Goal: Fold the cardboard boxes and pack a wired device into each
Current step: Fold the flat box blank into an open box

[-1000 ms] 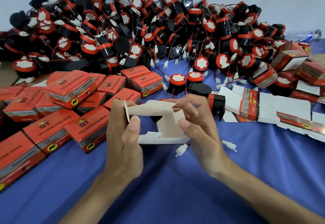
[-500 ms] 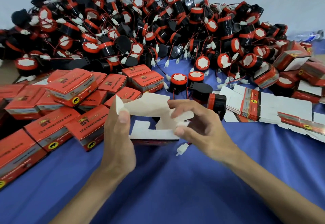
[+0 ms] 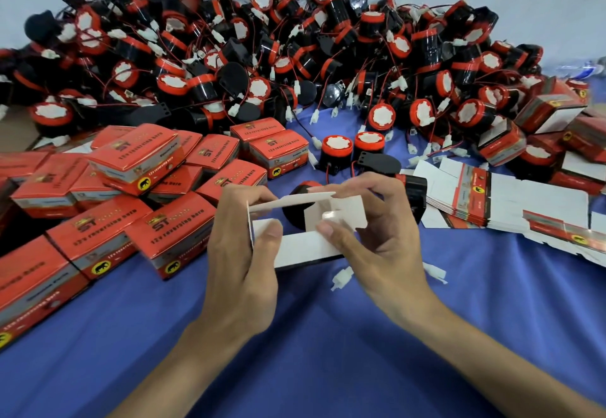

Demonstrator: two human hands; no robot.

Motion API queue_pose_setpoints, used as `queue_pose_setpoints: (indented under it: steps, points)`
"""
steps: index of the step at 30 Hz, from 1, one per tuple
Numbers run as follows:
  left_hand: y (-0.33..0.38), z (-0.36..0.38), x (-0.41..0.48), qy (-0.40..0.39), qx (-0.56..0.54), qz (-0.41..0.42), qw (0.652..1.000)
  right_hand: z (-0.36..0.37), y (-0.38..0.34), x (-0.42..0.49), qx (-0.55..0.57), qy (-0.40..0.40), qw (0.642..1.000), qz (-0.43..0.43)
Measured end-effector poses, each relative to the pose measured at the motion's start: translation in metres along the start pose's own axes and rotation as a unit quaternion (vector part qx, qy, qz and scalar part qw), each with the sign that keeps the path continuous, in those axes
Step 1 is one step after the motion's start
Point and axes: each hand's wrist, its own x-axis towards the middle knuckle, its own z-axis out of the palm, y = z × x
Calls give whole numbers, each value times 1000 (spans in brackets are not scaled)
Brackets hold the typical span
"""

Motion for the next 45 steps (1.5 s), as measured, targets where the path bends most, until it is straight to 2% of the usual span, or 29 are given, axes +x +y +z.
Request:
queue_pose_setpoints:
  steps: [2,6,12,18,21,24,26,28,30,34,38,42,45]
  points:
    - [1,1,0,2,11,-1,1000,1,0,-1,6,3,1000,2]
    - [5,2,-1,3,-36,35,999,2,-1,-3,-14,4,1000,5]
    - [2,8,1,78,-88,121,986,2,-7,-4,-51,-53,997,13]
    - [-1,2,-4,-6,2,180,984,9,-1,-8,-75,-56,996,-14]
    - [-2,4,-5,8,16,161,987,10,0,-9,-110,-73,991,-25]
    - [-1,10,-5,21,-37,126,991,9,1,-9,-98,-62,993,-15]
    - [-4,10,-4,20,-79,115,990,13,3,-9,-21,-38,999,5]
    - [-4,7,-2,-10,-49,99,994,13,3,-9,65,-22,997,31]
    - [-6,4,-1,-38,-18,102,994,11,3,-10,88,-29,995,39]
    - [-6,5,-2,-34,-1,128,991,11,-1,-6,74,-57,992,87]
    - [-7,3,-3,-12,-39,84,996,14,4,-8,70,-42,990,117]
    - [-10,-1,-3,-16,-91,60,994,17,7,-10,12,-85,980,179]
    - [-11,-3,-3,-43,-82,66,993,17,5,-8,-5,-105,979,172]
